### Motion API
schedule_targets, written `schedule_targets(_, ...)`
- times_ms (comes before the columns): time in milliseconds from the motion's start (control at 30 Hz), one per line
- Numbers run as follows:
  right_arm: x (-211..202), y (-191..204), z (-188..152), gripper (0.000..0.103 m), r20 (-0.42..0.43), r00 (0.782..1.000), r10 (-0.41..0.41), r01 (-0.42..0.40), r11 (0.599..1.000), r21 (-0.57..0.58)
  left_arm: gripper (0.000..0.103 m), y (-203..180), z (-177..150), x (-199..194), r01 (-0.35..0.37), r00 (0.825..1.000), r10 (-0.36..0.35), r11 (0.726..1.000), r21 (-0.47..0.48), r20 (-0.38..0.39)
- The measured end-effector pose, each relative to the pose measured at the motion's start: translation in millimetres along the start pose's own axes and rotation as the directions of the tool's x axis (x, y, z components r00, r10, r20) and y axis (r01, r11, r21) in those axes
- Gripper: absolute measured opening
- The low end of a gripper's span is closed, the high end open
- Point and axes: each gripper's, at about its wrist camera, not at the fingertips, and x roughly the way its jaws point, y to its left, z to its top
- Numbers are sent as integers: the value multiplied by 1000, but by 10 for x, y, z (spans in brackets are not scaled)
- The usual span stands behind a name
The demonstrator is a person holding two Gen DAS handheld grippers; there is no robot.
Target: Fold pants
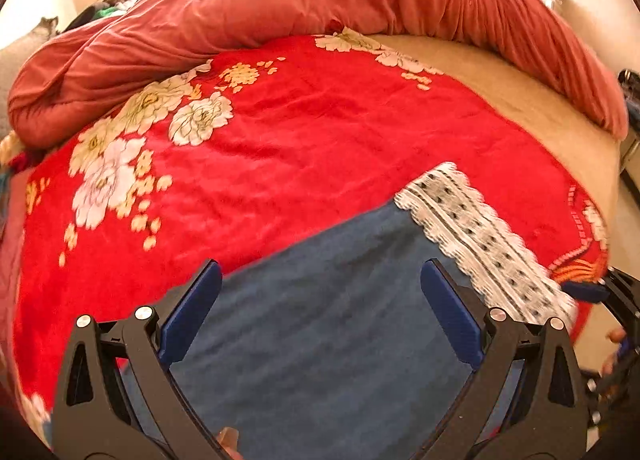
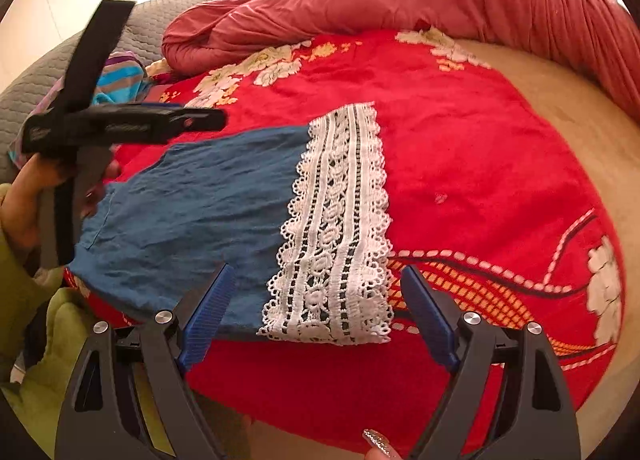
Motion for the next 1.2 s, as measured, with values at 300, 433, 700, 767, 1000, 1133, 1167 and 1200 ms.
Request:
schedule_targets(300,135,-62,18,84,-15,1000,9,-9,999,37,92,-101,217,491,80,996,-77,995,51,-52)
schedule_targets(433,175,-67,49,83,-9,1000,22,-22,998,51,88,-131,250,691,124,990,-119,990,61,-76)
schedule_targets(700,276,-56,81,68,-1,998,58,-58,997,59,82,-54,134,941,250,963,-251,968,-15,-103)
schedule_targets(767,304,-24,93,62,6,998,66,-66,997,42,65,-90,127,915,268,959,-267,963,-2,-98)
schedule_targets(1000,307,13,138,31,18,994,109,-110,994,27,10,-294,141,832,313,945,-308,949,28,-107)
schedule_targets(1133,225,160,212,28,45,988,147,-146,989,-14,5,-137,101,753,359,930,-361,932,-45,-67)
schedule_targets(1167,201,217,240,28,52,986,157,-156,987,-30,5,-79,90,715,373,925,-377,926,-64,-53)
schedule_targets(1200,183,258,266,28,58,985,165,-163,986,-41,5,-40,91,689,383,921,-386,921,-75,-41)
